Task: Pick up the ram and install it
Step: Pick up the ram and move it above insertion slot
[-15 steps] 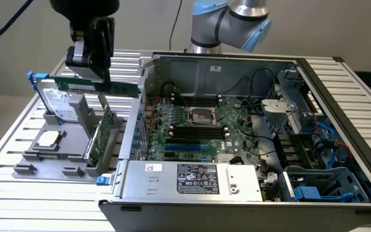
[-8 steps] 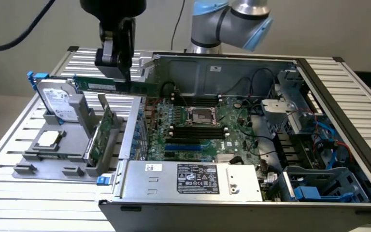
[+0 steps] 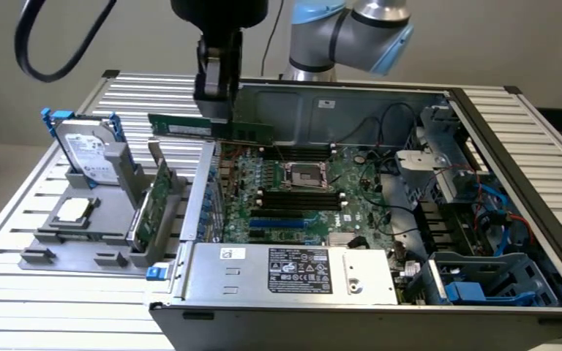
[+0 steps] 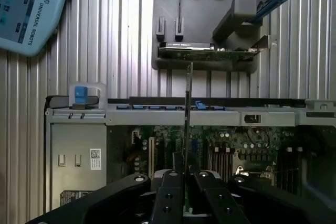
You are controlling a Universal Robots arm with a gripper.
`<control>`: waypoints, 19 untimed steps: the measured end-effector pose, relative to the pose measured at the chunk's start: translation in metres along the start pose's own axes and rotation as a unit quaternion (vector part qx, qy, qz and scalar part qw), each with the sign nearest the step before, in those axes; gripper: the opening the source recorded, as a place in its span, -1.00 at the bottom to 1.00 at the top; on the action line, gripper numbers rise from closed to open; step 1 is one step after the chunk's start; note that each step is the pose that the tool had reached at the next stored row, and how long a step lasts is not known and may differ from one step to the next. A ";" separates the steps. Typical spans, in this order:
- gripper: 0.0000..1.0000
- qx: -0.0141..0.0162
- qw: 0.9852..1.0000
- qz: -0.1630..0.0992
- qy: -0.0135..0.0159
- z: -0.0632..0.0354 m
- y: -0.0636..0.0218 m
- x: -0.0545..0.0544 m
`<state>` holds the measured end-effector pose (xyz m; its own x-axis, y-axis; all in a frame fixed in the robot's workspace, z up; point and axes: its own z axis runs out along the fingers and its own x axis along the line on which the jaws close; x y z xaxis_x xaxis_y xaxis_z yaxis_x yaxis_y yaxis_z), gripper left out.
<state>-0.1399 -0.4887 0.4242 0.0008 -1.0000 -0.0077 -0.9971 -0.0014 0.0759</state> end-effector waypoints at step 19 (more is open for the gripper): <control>-0.73 0.006 1.000 -0.001 -0.008 0.0040 -0.0643 -0.025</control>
<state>-0.0762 -0.4637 0.4155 0.0011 -0.9997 -0.0235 -0.9979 -0.0026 0.0641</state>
